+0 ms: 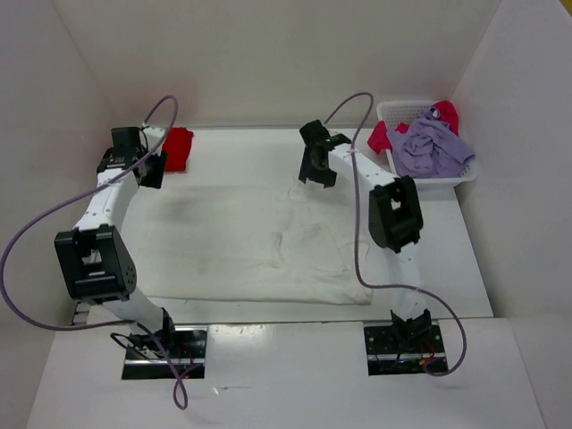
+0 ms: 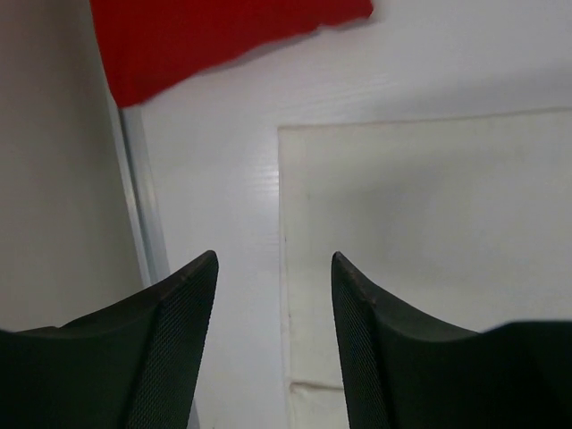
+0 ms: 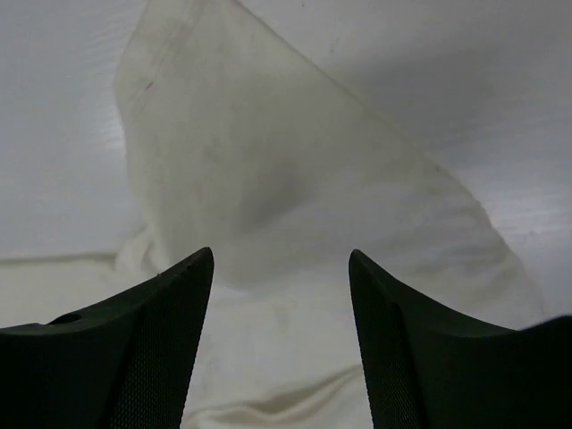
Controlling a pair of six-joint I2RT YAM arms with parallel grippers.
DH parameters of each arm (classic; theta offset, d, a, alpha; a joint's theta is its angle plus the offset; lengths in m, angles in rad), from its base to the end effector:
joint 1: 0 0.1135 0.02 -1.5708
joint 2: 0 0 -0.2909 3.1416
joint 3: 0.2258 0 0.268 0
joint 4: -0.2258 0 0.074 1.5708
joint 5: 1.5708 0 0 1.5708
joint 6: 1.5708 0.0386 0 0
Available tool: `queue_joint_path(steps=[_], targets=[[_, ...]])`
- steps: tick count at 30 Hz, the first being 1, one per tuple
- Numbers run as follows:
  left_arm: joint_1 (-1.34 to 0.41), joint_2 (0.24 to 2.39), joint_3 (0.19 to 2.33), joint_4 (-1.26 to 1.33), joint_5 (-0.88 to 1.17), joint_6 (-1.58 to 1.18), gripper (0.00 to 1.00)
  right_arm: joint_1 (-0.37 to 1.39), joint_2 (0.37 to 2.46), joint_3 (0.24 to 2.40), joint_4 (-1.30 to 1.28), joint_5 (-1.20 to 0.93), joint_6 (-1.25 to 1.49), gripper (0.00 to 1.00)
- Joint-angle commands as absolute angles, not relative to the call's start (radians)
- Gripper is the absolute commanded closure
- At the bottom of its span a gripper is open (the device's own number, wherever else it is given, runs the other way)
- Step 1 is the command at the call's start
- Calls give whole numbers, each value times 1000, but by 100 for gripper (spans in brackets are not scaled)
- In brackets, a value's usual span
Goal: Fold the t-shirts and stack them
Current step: Grap the side of the flattened tshirt furthest away from the robot with both arms
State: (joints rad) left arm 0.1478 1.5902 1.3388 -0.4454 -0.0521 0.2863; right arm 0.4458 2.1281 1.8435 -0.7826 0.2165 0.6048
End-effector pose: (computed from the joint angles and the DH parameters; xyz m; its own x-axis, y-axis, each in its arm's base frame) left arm 0.3754 0.0579 0.3253 -0.6616 0.1866 -0.7262 0.0003 0.9686 0.2486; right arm 0.4505 0.2061 0.2468 -0.8363 0.2158 -0.5040 0.1799 0.9764 0.1196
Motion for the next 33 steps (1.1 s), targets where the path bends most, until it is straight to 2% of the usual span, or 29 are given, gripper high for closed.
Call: queue_joint_path(steps=[1,5,8,13,17,22,26,28,29,31,32,33], targets=[[233,1678,1318,-443,55,308,38,453,2245,2060,-844,334,511,32],[284,1767,1362,-434,112,288,34,453,2454,2357,-955,428,469,31],[307,1831,1406,-434,136,278,33,453,2630,2740,-1081,478,457,30],[307,1928,1436,-434,166,278,30,430,2701,2752,-1065,430,457,30],[307,1999,1472,-423,175,255,27,420,2730,2709,-1031,313,414,30],[307,2069,1538,-393,193,215,27,420,2770,2700,-1022,272,405,30],[307,2112,1571,-393,184,206,27,420,2770,2678,-1022,258,393,46],[307,2128,1580,-393,172,206,25,420,2770,2668,-1022,249,393,47],[307,2140,1580,-382,172,206,25,420,2770,2668,-1013,236,382,52],[307,2140,1571,-382,160,206,24,411,2770,2668,-1012,219,382,69],[307,2151,1571,-373,160,206,24,411,2779,2668,-1012,219,382,88],[307,2151,1571,-373,160,206,24,411,2780,2668,-1012,219,382,97]])
